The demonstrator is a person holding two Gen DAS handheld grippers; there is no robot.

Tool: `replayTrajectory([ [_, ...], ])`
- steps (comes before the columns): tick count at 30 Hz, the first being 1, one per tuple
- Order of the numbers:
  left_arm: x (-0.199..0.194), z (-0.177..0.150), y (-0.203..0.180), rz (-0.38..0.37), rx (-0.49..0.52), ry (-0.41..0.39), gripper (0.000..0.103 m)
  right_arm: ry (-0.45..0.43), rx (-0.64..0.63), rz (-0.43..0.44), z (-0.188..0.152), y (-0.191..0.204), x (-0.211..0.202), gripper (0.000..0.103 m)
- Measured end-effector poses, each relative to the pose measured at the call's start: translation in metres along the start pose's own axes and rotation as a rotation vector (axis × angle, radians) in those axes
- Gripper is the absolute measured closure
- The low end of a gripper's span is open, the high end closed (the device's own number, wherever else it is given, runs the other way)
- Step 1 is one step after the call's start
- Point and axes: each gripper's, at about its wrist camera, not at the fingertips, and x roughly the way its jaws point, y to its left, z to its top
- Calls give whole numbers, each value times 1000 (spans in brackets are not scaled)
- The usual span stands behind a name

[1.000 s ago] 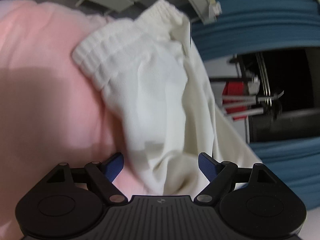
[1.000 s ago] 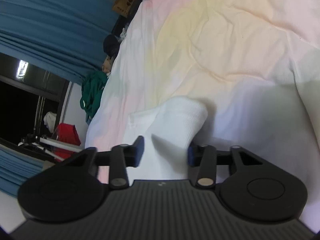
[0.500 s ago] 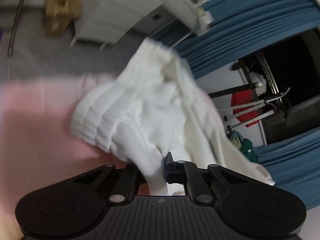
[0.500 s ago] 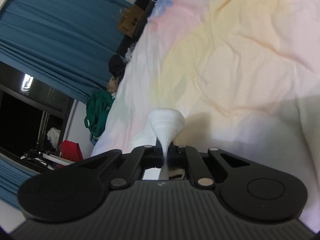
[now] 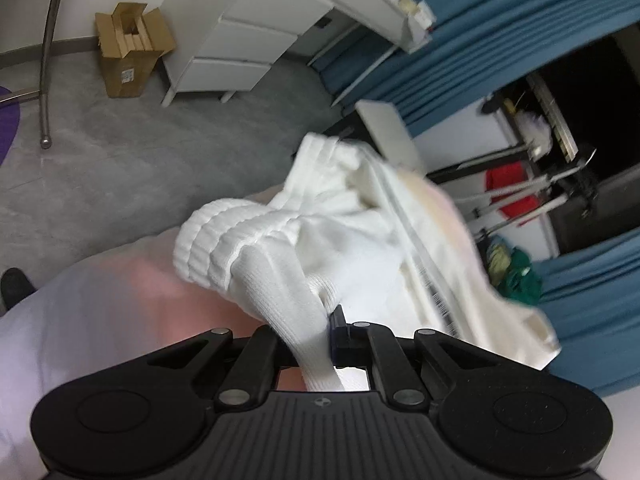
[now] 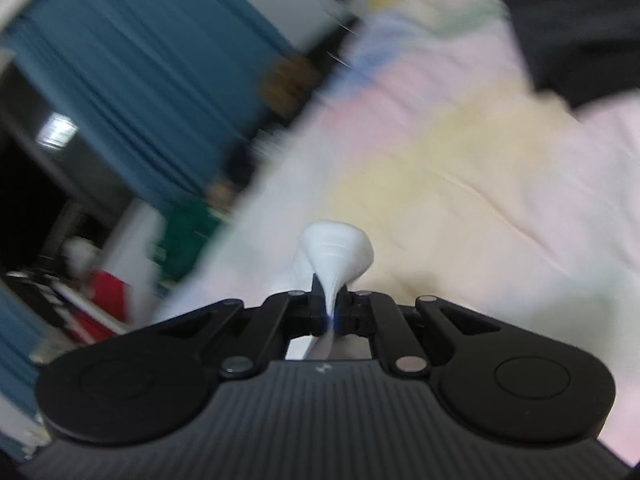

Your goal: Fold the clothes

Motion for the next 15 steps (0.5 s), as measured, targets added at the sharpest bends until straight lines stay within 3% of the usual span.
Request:
replayTrajectory([
  [2, 6, -2, 8, 28, 10, 21, 95, 113, 20, -129, -7, -16, 14, 98],
  [3, 8, -3, 13, 37, 12, 31, 95, 145, 28, -148, -9, -22, 19, 98],
  [7, 13, -7, 20, 37, 29, 45, 92, 177, 28, -135, -8, -29, 27, 95],
  [11, 9, -12, 14, 35, 96, 45, 80, 161, 28, -137, -6, -21, 21, 88],
  [13, 1, -16, 7, 50, 143, 31, 63, 127, 43, -139, -4, -19, 13, 61],
  [14, -4, -19, 4, 59, 172, 20, 46, 105, 59, -129, -3, -19, 7, 52],
  [15, -9, -21, -1, 69, 212, 4, 38, 78, 64, -119, -3, -17, 0, 38],
])
